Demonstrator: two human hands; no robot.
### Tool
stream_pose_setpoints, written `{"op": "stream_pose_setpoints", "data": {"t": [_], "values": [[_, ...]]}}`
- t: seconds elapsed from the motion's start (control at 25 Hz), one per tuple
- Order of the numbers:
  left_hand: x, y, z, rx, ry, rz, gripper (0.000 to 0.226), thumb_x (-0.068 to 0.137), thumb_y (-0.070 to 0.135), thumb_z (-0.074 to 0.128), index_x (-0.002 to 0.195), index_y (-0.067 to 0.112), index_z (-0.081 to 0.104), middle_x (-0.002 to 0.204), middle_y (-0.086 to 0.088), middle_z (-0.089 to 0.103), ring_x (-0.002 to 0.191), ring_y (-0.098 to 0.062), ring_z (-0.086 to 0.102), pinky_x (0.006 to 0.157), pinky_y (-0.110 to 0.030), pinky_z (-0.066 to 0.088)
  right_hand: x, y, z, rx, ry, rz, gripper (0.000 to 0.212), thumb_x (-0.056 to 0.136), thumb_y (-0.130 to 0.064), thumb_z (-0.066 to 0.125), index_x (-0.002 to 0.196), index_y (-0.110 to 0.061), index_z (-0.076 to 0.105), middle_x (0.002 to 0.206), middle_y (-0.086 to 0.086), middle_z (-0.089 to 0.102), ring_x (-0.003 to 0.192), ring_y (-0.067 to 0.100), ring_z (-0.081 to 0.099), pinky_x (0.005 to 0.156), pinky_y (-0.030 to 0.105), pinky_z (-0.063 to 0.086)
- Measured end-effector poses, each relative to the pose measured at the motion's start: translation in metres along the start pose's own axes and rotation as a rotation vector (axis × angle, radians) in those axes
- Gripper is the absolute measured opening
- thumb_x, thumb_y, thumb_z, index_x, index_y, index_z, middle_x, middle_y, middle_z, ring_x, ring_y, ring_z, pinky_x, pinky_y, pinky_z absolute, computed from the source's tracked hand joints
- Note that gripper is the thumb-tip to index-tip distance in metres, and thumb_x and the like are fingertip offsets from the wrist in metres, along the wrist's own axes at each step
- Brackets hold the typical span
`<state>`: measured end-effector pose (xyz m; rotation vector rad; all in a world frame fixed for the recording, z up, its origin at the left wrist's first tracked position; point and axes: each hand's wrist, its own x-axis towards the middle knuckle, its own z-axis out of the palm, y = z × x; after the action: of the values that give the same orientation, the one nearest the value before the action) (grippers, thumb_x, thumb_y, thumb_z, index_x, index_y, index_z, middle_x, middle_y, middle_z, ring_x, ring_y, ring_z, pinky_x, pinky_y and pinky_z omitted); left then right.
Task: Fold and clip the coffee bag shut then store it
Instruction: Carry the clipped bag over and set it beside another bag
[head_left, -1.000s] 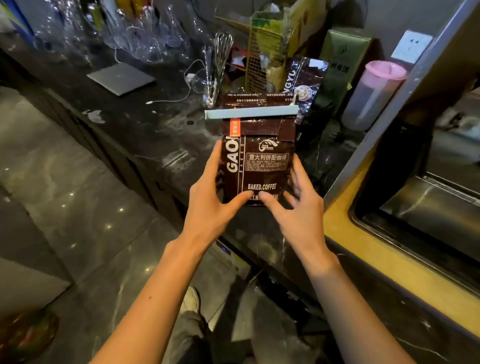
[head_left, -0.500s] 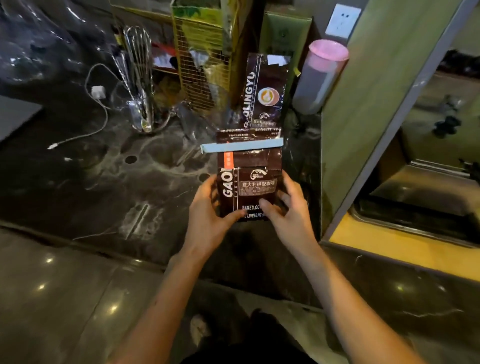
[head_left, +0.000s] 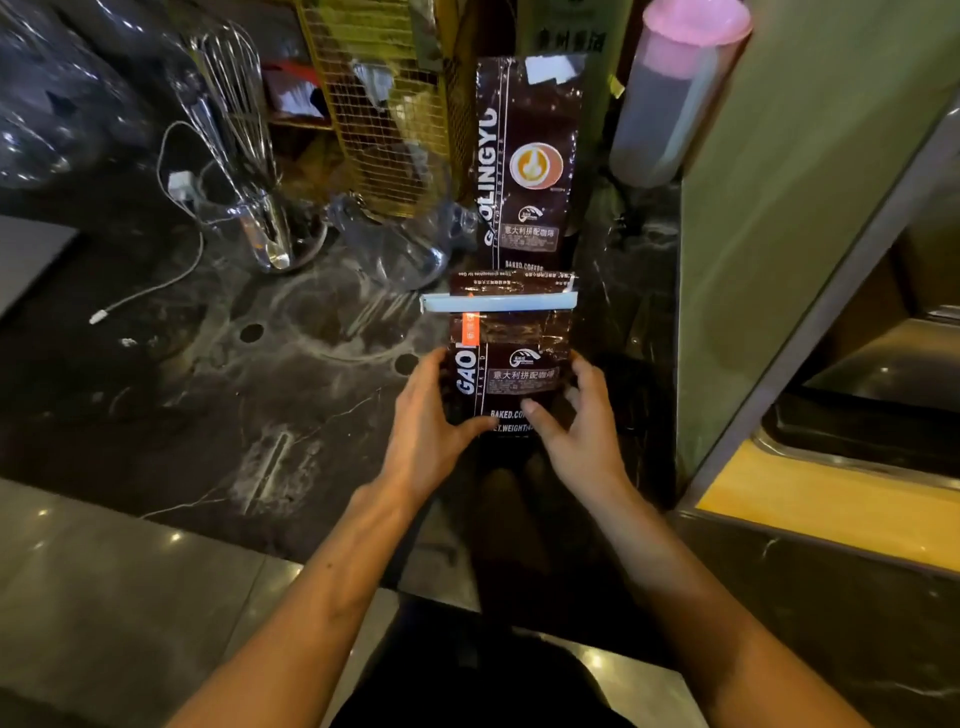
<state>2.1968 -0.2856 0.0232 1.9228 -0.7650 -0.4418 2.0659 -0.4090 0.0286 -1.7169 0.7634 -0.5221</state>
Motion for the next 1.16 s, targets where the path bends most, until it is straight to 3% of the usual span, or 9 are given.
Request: {"op": "stream_pose_setpoints", "data": {"t": [0.2, 0.36, 0.44, 0.56, 0.76, 0.96, 1.16], "values": [[0.031, -0.008, 0.009, 0.011, -0.033, -0.003, 0.084, 0.065, 0.023, 0.089, 0.135, 0.023, 0.042, 0.132, 0.000, 0.060, 0.124, -0.014, 0.058, 0.103, -0.045, 0.050, 0.026, 0.014, 0.001, -0.038, 0.045, 0.032, 0.070, 0.085, -0.015, 0.072, 0.144, -0.022, 0.034, 0.144, -0.001, 0.041, 0.133, 0.012, 0.044, 0.111, 0.042, 0.042], [0.078, -0.014, 0.010, 0.012, -0.077, 0.048, 0.088, 0.065, 0.031, 0.085, 0.138, 0.028, 0.036, 0.138, 0.000, 0.055, 0.130, -0.016, 0.052, 0.108, -0.048, 0.046, 0.064, 0.008, 0.006, -0.048, 0.106, 0.031, 0.069, 0.087, -0.018, 0.071, 0.145, -0.021, 0.033, 0.140, -0.007, 0.039, 0.128, 0.006, 0.042, 0.105, 0.020, 0.038], [0.101, -0.016, 0.010, 0.027, -0.079, 0.072, 0.087, 0.067, 0.028, 0.085, 0.139, 0.025, 0.036, 0.138, -0.002, 0.055, 0.131, -0.017, 0.052, 0.108, -0.048, 0.045, 0.079, 0.004, 0.010, -0.040, 0.138, 0.025, 0.068, 0.088, -0.018, 0.071, 0.145, -0.020, 0.033, 0.137, -0.008, 0.040, 0.126, 0.005, 0.044, 0.101, 0.016, 0.038], [0.125, -0.021, 0.013, 0.037, -0.095, 0.097, 0.087, 0.068, 0.019, 0.087, 0.140, 0.019, 0.037, 0.138, -0.005, 0.055, 0.131, -0.019, 0.051, 0.110, -0.046, 0.044, 0.096, 0.006, 0.014, -0.046, 0.167, 0.037, 0.070, 0.089, -0.019, 0.070, 0.146, -0.015, 0.030, 0.137, -0.006, 0.040, 0.128, 0.010, 0.045, 0.104, 0.022, 0.041], [0.133, -0.048, 0.025, 0.078, -0.158, 0.055, 0.092, 0.071, 0.023, 0.086, 0.145, 0.016, 0.033, 0.144, -0.006, 0.049, 0.136, -0.020, 0.046, 0.112, -0.048, 0.041, 0.106, 0.022, 0.025, -0.143, 0.175, 0.160, 0.073, 0.088, -0.009, 0.068, 0.148, -0.015, 0.027, 0.147, 0.006, 0.040, 0.131, 0.013, 0.043, 0.108, 0.029, 0.037], [0.133, -0.056, 0.028, 0.052, -0.156, 0.076, 0.093, 0.073, 0.023, 0.084, 0.148, 0.017, 0.029, 0.146, -0.008, 0.046, 0.138, -0.023, 0.044, 0.112, -0.050, 0.040, 0.106, 0.032, 0.025, -0.129, 0.165, 0.133, 0.075, 0.088, -0.006, 0.068, 0.149, -0.016, 0.025, 0.149, 0.005, 0.038, 0.130, 0.009, 0.044, 0.098, 0.008, 0.037], [0.132, -0.052, 0.024, 0.072, -0.180, 0.100, 0.095, 0.073, 0.027, 0.083, 0.149, 0.017, 0.027, 0.147, -0.007, 0.045, 0.138, -0.022, 0.043, 0.111, -0.050, 0.041, 0.104, 0.031, 0.024, -0.162, 0.169, 0.148, 0.077, 0.088, -0.009, 0.068, 0.151, -0.019, 0.024, 0.152, 0.005, 0.039, 0.137, 0.017, 0.042, 0.108, 0.029, 0.034]]}}
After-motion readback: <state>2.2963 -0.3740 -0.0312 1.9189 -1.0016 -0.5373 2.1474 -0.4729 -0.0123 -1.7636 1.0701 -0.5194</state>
